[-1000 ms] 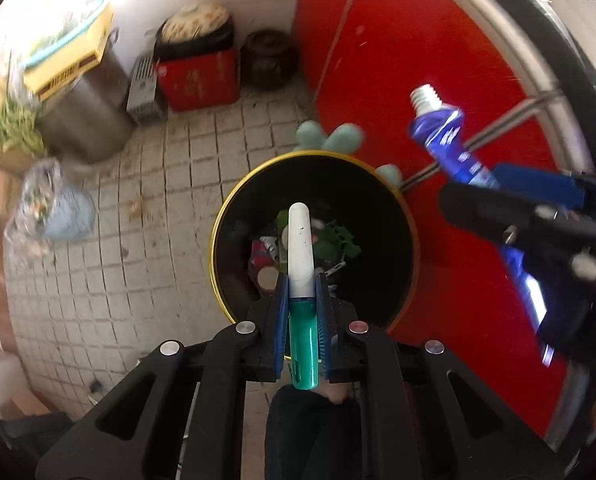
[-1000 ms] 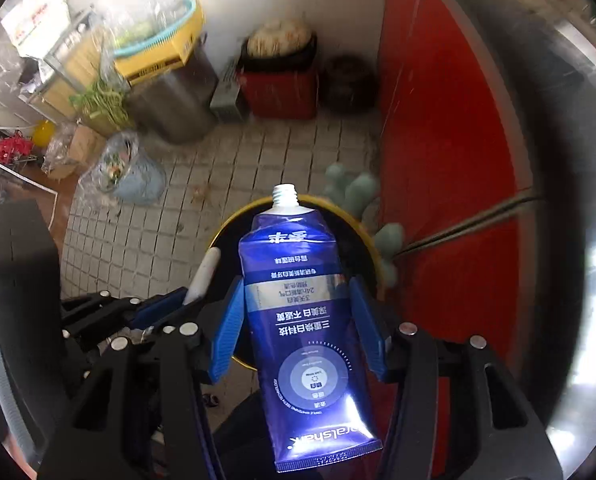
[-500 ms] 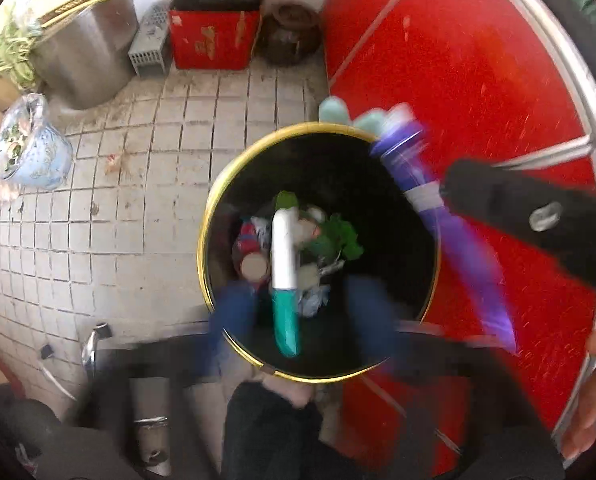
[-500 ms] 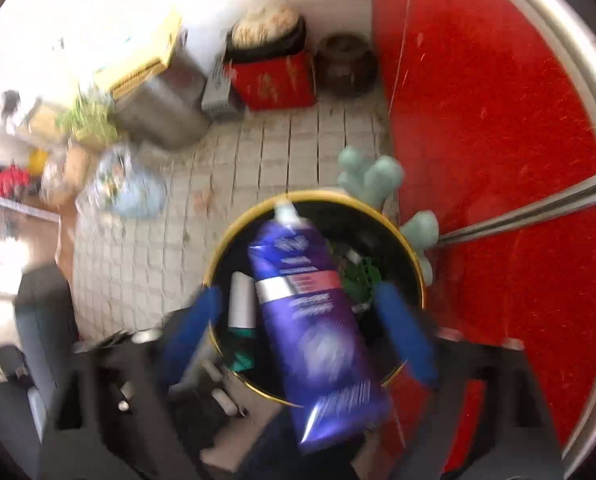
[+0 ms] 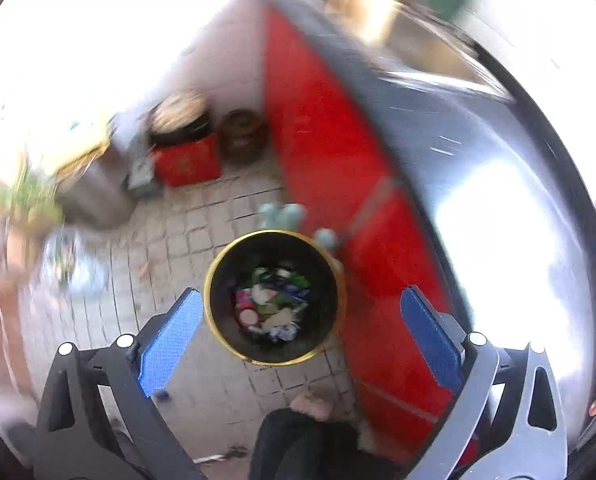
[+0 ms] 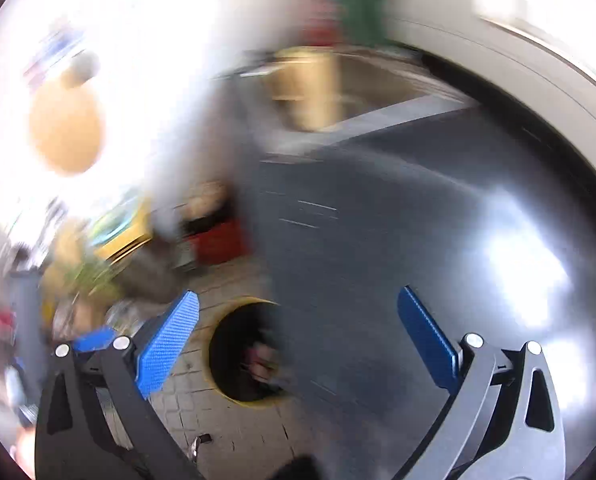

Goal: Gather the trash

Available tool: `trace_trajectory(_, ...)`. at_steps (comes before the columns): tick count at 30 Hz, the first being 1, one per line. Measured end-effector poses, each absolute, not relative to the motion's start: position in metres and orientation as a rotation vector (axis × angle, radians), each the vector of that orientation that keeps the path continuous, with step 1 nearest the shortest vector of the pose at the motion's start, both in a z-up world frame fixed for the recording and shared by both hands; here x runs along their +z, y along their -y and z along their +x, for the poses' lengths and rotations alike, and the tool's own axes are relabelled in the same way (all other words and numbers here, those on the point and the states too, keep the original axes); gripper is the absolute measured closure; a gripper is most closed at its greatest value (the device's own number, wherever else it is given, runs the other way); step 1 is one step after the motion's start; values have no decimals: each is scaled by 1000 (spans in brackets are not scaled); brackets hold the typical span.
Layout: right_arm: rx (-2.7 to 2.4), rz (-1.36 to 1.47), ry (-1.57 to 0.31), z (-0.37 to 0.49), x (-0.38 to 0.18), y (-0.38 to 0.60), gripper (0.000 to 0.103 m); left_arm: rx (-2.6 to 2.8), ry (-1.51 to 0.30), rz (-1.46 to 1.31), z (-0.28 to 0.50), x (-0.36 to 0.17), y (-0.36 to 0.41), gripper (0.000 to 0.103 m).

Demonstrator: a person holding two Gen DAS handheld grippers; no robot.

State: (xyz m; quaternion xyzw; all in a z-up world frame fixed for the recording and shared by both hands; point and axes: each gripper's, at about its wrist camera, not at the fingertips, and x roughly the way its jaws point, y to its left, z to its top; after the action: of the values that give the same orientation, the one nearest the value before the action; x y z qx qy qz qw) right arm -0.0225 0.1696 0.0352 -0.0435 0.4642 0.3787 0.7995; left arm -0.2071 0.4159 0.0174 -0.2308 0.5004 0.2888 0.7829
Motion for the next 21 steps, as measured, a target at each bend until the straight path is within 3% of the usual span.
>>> trace_trajectory(8,153,152,-1030,-25,31,99,7,258,-1091,-273,-98,56,-291,7)
trace_trajectory(21,-295,406,-1000,-129,0,295,7,-105,-1111,33,-44,70,-77,7)
